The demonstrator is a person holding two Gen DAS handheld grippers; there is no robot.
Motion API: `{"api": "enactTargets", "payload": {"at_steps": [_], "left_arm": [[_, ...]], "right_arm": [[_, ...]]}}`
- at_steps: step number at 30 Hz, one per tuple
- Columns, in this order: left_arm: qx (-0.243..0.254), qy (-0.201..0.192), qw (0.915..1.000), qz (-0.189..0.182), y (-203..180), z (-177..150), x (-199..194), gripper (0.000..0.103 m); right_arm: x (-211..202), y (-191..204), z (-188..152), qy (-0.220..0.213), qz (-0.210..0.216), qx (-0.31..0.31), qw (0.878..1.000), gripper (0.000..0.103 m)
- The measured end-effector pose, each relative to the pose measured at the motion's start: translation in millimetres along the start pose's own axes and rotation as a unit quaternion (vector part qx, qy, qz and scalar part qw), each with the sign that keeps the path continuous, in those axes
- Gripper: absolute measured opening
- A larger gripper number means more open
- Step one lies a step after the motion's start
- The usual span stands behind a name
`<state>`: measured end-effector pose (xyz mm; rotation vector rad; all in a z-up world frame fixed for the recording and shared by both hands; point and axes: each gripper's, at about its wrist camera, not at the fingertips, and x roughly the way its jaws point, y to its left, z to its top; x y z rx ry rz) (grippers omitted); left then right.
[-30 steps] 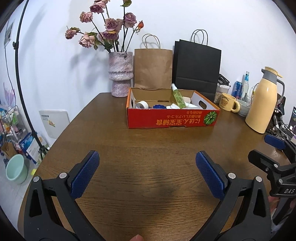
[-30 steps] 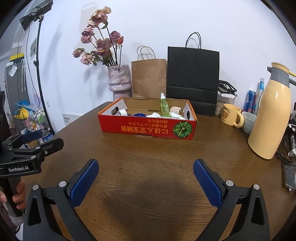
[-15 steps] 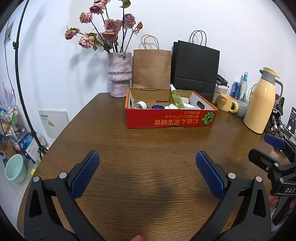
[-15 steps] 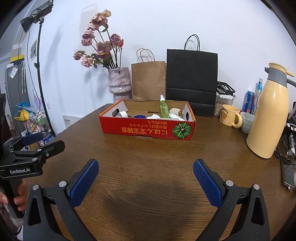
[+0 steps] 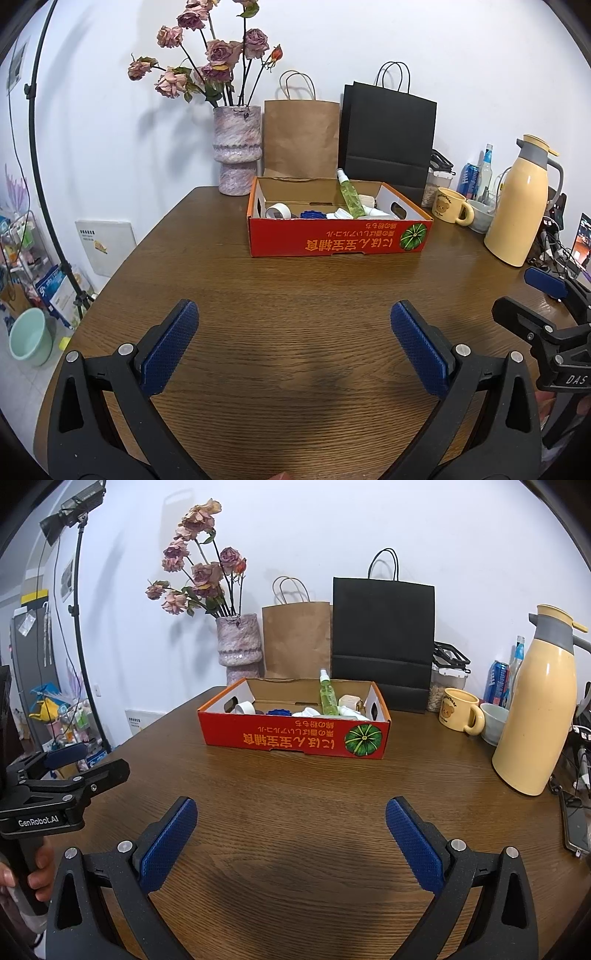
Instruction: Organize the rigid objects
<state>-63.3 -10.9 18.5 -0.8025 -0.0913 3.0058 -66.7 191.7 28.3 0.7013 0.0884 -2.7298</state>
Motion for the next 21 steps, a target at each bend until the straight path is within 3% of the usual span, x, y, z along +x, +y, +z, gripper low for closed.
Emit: {"api": "enactTargets", "payload": {"at_steps": [21], "left_arm": [[0.000, -0.002, 1.0000, -0.003, -0.3, 2.0, -1.3, 0.103]], "right_arm": [[0.4, -0.6, -0.3, 0.001, 0.000, 0.001, 1.000, 0.103]]}}
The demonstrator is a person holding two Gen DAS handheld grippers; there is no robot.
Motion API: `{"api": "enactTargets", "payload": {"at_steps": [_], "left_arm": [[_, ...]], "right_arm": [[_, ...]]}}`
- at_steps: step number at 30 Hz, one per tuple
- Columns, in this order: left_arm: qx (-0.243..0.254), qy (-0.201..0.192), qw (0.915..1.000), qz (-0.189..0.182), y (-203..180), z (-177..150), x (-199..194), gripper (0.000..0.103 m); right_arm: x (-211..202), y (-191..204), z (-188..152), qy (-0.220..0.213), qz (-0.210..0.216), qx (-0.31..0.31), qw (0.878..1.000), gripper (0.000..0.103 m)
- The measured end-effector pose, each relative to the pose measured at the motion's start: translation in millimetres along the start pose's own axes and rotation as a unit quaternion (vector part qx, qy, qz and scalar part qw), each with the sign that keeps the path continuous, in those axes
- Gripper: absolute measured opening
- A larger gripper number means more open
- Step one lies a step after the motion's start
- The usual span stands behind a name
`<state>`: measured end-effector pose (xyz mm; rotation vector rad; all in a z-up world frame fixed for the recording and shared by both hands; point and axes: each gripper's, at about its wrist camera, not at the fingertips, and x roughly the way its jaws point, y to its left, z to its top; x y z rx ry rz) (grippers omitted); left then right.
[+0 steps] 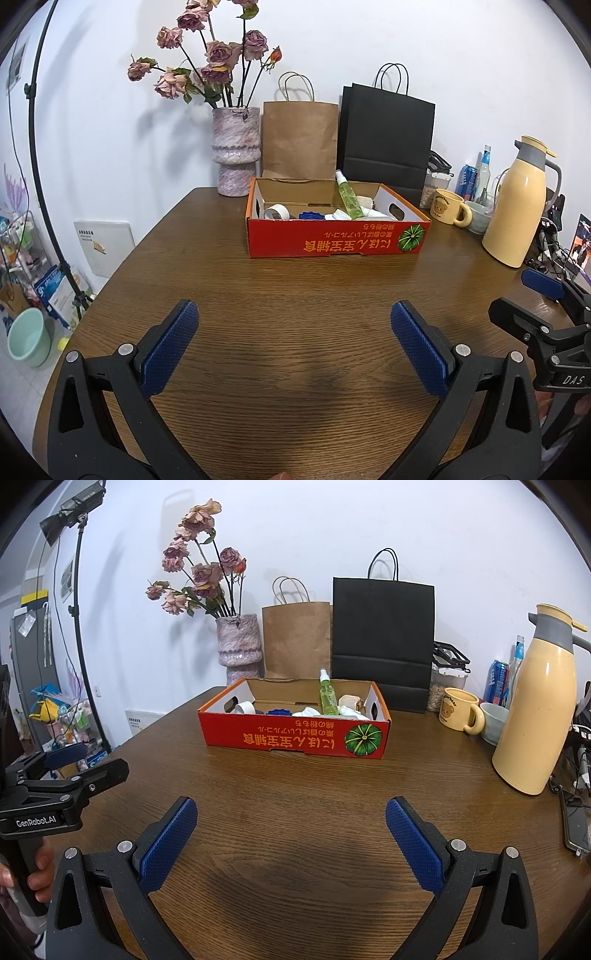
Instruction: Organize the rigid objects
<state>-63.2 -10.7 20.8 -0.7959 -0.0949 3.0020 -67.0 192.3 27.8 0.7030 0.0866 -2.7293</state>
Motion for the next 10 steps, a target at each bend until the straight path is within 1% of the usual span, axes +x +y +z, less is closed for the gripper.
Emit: {"api": "enactTargets", "payload": {"at_steps": [3, 6, 10], "left_arm": [[0.001, -0.003, 1.0000, 0.001, -0.4, 0.1, -0.8, 0.103], [0.004, -0.015, 0.9999, 0.000, 0.2, 0.4, -4.8, 0.103], [0.007, -0.022, 0.9997, 0.009, 0.3, 1.1, -6.0, 0.103]], "right_arm": [[0.2, 0.1, -0.3, 0.001, -0.001, 0.000, 1.000, 0.103], [1.0, -0.6, -0.9, 0.002, -0.001, 0.002, 1.000, 0.103], [2.0, -0.3, -1.7, 0.003, 0.000, 0.002, 1.000, 0.103]]}}
